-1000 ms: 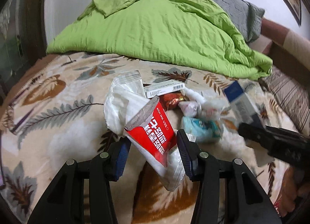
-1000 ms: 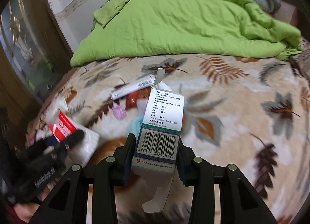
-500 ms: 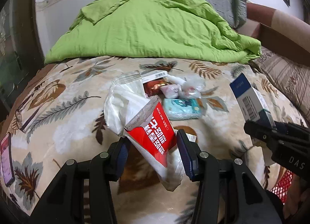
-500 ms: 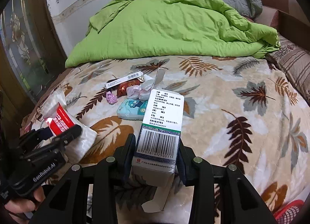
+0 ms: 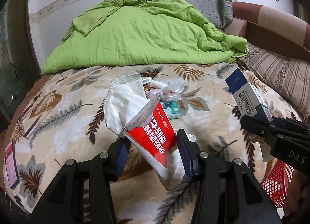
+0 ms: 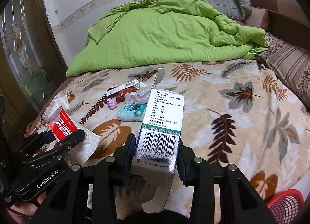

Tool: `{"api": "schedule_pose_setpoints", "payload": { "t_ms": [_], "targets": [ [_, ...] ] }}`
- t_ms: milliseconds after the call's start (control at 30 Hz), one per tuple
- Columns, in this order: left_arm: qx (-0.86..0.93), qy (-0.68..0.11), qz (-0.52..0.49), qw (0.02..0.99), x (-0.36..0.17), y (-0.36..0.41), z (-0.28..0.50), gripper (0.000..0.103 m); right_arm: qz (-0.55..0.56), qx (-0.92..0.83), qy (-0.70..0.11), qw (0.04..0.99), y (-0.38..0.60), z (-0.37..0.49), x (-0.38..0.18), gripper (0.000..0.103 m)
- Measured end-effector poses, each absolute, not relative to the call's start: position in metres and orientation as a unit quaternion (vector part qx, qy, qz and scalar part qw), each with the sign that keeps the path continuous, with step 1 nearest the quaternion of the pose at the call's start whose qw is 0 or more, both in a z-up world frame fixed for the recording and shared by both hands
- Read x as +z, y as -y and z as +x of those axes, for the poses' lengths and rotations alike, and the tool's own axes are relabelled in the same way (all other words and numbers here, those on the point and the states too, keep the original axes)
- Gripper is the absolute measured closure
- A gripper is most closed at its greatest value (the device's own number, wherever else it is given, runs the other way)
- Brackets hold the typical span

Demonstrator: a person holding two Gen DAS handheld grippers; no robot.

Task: Collect trash
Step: 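Lift both held items off the bed toward the wastebasket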

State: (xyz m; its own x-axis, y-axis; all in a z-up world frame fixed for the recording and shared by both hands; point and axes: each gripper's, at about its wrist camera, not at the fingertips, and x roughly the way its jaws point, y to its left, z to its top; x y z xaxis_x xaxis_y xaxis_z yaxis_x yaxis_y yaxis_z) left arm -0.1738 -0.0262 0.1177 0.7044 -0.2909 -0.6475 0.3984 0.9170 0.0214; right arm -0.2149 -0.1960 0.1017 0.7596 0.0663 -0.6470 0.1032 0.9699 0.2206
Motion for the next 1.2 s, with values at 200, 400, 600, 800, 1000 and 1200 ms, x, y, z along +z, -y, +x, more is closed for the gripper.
{"api": "schedule_pose_setpoints", "payload": {
  "t_ms": [200,400,600,800,1000,1200],
  "targets": [
    [-0.194,-0.323,0.087,0.922,0.133,0.032,-0.197,0.056,0.13,-0.011,-0.333,0.934,0.202,-0.241,0.112,0.061],
    [-0.2,-0.317,0.088,0.923,0.145,0.036,-0.219,0.056,0.142,-0.01,-0.319,0.937,0.209,-0.267,0.121,0.061],
    [-0.207,-0.315,0.09,0.922,0.147,0.037,-0.228,0.056,0.142,-0.011,-0.317,0.938,0.208,-0.279,0.125,0.061],
    [-0.207,-0.315,0.078,0.923,0.146,0.033,-0.222,0.056,0.138,-0.016,-0.322,0.937,0.207,-0.278,0.125,0.061],
    [-0.206,-0.324,0.073,0.92,0.142,0.028,-0.217,0.056,0.137,-0.011,-0.333,0.933,0.201,-0.276,0.121,0.061],
    [-0.204,-0.332,0.077,0.918,0.133,0.032,-0.211,0.056,0.131,-0.007,-0.339,0.932,0.2,-0.27,0.116,0.061]
  ]
}}
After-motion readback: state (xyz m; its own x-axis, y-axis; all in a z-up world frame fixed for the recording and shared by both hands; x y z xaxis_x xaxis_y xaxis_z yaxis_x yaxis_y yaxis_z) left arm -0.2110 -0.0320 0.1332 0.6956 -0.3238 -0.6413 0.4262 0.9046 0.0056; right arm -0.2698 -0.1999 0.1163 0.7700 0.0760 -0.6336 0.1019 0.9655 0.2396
